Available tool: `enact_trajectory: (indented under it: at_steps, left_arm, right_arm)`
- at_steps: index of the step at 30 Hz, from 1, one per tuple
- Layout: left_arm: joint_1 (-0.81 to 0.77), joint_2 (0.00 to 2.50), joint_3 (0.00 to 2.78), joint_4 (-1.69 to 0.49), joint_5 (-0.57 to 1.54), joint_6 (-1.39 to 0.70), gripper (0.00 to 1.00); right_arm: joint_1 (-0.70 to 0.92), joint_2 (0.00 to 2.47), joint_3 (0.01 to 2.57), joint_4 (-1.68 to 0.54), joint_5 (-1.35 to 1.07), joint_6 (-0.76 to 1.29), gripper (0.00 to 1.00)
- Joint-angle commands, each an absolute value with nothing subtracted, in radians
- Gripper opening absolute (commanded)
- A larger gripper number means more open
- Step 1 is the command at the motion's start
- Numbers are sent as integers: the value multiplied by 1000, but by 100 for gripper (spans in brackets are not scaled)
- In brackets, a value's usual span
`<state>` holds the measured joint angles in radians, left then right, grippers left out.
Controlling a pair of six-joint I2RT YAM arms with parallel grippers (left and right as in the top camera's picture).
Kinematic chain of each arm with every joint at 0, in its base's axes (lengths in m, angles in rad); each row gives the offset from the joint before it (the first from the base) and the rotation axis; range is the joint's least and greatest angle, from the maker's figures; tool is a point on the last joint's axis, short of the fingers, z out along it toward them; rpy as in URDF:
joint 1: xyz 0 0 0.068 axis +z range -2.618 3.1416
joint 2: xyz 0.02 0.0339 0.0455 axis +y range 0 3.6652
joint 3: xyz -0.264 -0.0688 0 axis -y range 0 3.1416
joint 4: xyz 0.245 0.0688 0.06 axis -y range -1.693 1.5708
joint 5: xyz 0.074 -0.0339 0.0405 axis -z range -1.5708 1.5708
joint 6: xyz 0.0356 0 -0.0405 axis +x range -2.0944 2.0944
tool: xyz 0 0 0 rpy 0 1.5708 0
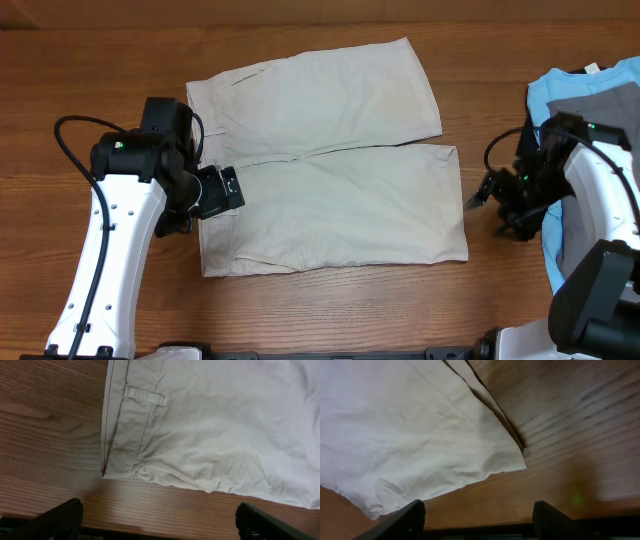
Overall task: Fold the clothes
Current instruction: 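Move the right gripper down to the shorts' lower-right corner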
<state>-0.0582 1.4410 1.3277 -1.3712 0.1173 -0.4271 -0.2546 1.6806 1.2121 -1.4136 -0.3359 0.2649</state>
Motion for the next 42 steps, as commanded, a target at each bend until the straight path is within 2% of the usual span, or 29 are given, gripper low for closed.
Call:
enact_trajectory:
  at_steps: [1,13,14,15,19,20,21,24,31,37,42]
  left_arm:
    - [-59,1438,1324,-1371,123,-430,100]
    - [-59,1438,1324,-1371,123,-430,100]
    - [-59,1438,1324,-1371,123,-430,100]
    - [-59,1438,1324,-1371,123,-430,100]
    - [-59,1438,1324,-1371,123,-430,100]
    - [-59,1438,1324,-1371,123,-430,100]
    - [-59,1438,1324,-1371,123,-430,100]
    - [-59,1438,1324,-1371,124,-430,100]
    - [-59,1438,1324,-1371,124,-430,100]
    - [-59,1438,1324,-1371,123,-430,100]
    - [-59,1438,1324,-1371,123,-430,100]
  right_arm:
    - [-250,1679,1153,-1415,-334,266,73]
    - [-254,1679,1048,-1248,-339,289,73]
    - [-254,1679,1048,-1230,-341,289,75]
    - [-254,1679,1048,-1219,-342,289,97]
    - [-254,1679,1053,-1217,-348,284,100]
    - [-254,1679,1062,-1221,-349,286,96]
    - [-254,1679,1077,-1233,-348,287,86]
    - [-254,1674,1156,-1302,-319,296,75]
    - [-225,1523,1243,-1420,-229,427,72]
    - [-141,1377,1202,-1423,-202,530,55]
    - [-77,1361,1123,-1380,-177,584,52]
